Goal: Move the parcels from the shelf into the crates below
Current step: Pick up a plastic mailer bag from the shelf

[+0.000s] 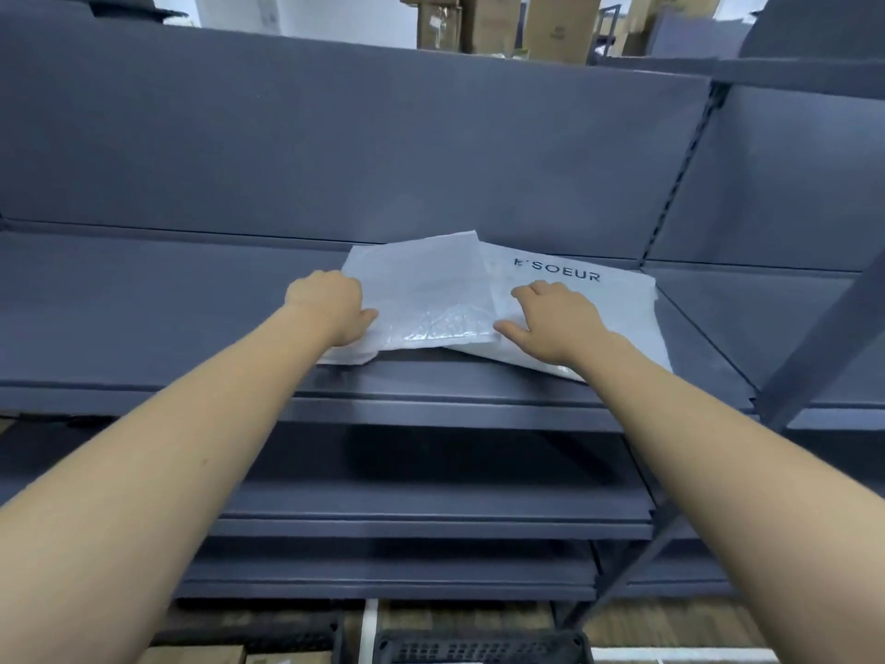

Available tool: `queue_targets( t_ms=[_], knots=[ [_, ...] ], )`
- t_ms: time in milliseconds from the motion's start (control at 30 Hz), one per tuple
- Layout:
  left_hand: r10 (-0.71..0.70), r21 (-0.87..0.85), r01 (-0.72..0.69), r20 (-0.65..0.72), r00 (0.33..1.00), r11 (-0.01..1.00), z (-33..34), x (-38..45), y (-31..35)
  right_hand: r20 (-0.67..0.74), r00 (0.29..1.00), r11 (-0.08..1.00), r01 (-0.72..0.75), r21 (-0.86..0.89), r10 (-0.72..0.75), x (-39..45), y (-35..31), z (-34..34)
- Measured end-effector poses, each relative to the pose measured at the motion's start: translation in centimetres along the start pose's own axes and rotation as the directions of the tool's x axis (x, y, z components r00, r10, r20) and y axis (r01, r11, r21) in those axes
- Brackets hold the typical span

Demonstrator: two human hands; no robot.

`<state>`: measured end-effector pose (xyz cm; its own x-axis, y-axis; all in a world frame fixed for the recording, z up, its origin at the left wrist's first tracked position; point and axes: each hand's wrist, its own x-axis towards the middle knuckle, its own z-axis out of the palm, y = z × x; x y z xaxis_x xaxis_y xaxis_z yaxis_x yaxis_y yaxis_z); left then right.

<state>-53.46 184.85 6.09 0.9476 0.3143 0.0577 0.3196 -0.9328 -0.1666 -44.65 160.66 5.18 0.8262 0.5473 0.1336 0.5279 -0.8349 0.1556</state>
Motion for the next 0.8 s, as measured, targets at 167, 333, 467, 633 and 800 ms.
queue_targets(
  t_ms=[167,333,467,633,800],
  knots=[
    [-0.1,-0.038,0.108,0.173,0.98,0.993,2.4,3.9,-2.6,0.099,0.995,0.997,-0.004,-0.081,0.012,5.2,-0.5,-0.2],
    [-0.112,-0.151,0.147,0.218,0.969,0.977,4.5,6.2,-3.0,0.157,0.988,0.997,0.006,-0.076,0.006,7.6,-1.8,0.8],
    [-0.069,-0.297,0.148,0.26,0.963,0.943,4.9,7.1,-2.2,0.203,0.978,0.999,0.041,0.028,-0.046,8.1,-2.9,1.6],
    [-0.163,-0.598,0.323,0.306,0.938,0.734,4.9,7.2,-2.1,0.268,0.963,0.974,-0.087,0.21,0.028,7.7,-3.3,2.2],
    [-0.19,-0.697,0.392,0.352,0.917,0.601,4.4,6.0,-1.6,0.216,0.976,0.923,-0.113,0.367,0.033,7.0,-4.1,1.5]
  ],
)
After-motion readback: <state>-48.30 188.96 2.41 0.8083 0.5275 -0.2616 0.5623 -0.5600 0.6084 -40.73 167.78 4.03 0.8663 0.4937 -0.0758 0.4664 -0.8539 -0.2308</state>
